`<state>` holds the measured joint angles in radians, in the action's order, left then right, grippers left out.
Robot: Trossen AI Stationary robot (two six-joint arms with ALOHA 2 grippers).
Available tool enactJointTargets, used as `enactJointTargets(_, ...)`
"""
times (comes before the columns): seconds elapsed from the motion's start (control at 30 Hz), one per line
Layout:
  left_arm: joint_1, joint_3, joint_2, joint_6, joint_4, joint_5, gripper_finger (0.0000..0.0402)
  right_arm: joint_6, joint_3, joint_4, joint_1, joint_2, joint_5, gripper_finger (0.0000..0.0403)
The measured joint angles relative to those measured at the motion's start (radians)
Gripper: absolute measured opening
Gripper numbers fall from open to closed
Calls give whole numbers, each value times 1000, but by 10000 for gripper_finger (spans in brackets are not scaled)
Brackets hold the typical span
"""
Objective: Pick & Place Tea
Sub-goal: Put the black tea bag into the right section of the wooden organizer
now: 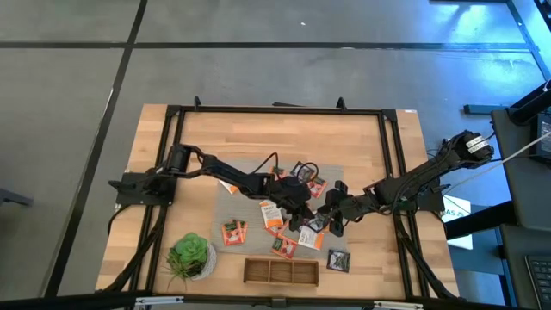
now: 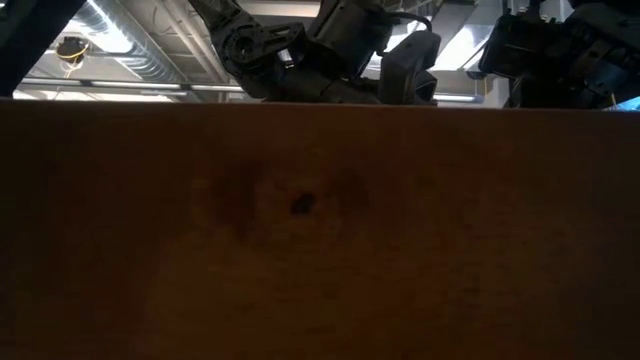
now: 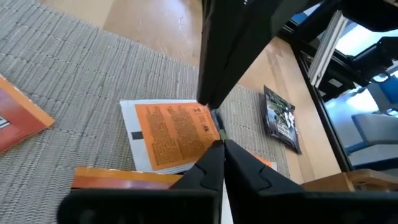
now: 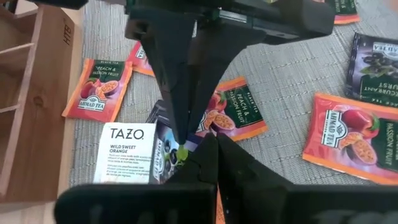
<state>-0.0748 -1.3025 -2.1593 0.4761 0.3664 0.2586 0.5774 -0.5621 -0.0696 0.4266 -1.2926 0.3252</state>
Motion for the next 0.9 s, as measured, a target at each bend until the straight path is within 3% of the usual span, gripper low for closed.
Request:
enactJointTargets(0.27,12,0,0,-26,-1,15,2,-65,0,9,0,0,-81,37)
enactJointTargets(0.4,17,0,2,-34,-3,44,2,-114,-27,-3,-2,-1,-96,76)
enactJointTargets(0.57,40,0,35,-36,-18,77,1,-178,-189,-208,-15,14,-39,129)
enactJointTargets(0.7,52,11,92,-76,-66,74,2,-213,-326,-384,-10,30,62,148)
enactJointTargets(0.83,39,79,207,-134,-74,50,1,-210,-349,-446,26,62,170,153)
enactJointTargets(0.9,26,144,279,-142,-65,-12,2,-180,-330,-440,58,87,209,153)
